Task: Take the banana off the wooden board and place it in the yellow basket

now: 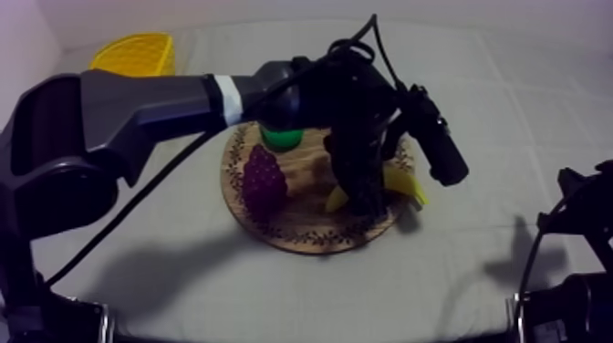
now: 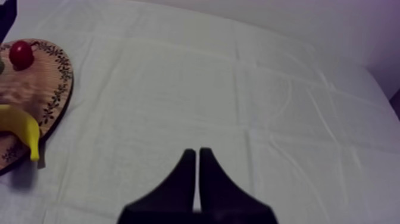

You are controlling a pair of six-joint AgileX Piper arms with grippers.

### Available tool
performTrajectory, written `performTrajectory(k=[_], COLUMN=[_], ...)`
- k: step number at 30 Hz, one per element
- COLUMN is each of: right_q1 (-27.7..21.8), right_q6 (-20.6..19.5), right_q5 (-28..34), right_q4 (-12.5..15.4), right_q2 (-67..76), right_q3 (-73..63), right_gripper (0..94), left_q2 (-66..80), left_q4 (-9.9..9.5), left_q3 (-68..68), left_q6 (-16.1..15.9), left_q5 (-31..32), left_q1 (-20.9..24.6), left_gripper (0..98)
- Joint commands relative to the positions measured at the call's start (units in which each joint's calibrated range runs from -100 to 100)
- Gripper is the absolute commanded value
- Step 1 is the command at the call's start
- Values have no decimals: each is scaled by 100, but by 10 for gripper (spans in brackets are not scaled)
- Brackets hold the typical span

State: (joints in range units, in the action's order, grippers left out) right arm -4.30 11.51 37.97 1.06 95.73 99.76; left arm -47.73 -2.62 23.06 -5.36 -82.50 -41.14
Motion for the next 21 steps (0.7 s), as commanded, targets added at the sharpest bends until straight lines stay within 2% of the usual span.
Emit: performTrajectory(k=[1,6,9,16,21], right_q1=[1,1,1,1,1], right_q6=[-1,-1,-1,-1,-1], right_q5=[1,1,1,1,1], right_q4=[-1,-1,-1,-1,-1], right_q2=[2,2,2,2,2], right_q3=[2,2,2,2,2], right_gripper=[3,3,3,3,3], left_q2=[-95,-353,-432,-184,347], left_q4=[7,-33,-59,-182,-390], left_q3=[74,415,549,613,743], left_q6=[-32,30,101,280,393], left_q5=[-46,-276,-340,-630,-1047], left_q1=[-15,-43,-49,-26,2], left_gripper=[602,373,288,237,230])
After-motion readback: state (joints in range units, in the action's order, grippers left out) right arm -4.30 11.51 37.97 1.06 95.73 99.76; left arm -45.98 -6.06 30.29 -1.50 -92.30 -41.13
